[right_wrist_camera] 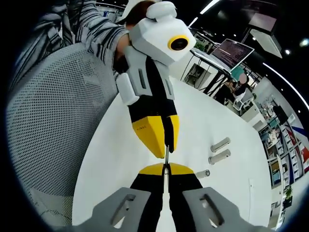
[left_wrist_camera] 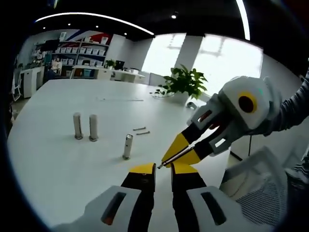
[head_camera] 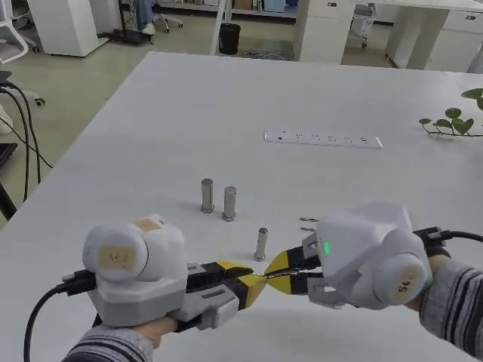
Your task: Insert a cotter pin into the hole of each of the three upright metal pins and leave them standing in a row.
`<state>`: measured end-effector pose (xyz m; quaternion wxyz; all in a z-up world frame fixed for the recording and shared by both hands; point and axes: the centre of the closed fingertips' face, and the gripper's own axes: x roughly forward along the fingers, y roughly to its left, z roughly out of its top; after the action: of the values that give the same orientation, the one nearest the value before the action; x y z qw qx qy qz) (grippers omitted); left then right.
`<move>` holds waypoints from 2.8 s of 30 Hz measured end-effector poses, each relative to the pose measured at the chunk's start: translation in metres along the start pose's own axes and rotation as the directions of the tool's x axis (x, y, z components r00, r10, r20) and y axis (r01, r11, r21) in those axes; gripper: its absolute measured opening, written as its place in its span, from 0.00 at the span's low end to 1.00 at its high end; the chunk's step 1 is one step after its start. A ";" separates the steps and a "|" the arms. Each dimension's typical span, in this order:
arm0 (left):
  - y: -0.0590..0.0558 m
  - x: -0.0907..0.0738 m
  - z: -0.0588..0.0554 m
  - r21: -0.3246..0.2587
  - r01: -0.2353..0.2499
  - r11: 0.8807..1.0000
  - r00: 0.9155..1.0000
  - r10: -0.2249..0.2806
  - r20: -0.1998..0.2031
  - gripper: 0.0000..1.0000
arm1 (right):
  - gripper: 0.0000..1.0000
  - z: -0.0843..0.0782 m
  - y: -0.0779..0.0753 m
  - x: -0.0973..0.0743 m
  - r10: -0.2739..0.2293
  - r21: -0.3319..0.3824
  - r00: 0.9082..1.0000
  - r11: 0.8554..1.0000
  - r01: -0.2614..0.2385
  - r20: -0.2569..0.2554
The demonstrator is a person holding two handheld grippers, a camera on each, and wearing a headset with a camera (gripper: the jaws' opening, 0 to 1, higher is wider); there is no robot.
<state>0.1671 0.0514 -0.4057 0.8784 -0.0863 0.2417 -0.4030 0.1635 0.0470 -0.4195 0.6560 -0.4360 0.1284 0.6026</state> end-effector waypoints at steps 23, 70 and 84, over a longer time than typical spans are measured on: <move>-0.005 0.001 -0.001 0.018 0.012 1.000 1.000 -0.012 0.008 0.00 | 0.00 0.005 0.000 -0.003 -0.027 0.033 1.000 0.999 0.026 0.015; 0.007 0.002 -0.005 0.210 -0.066 0.975 0.996 0.077 -0.044 0.09 | 0.00 -0.030 -0.009 -0.011 -0.048 0.096 0.994 0.994 0.057 -0.097; 0.029 0.005 0.012 0.156 -0.156 0.975 0.988 0.154 0.027 0.25 | 0.00 -0.062 -0.037 -0.018 -0.132 0.171 0.972 0.971 0.166 -0.194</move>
<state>0.1951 0.0664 -0.4070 0.9129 -0.0002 0.2087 -0.3507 0.2151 -0.0069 -0.4276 0.7231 -0.4341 0.2100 0.4946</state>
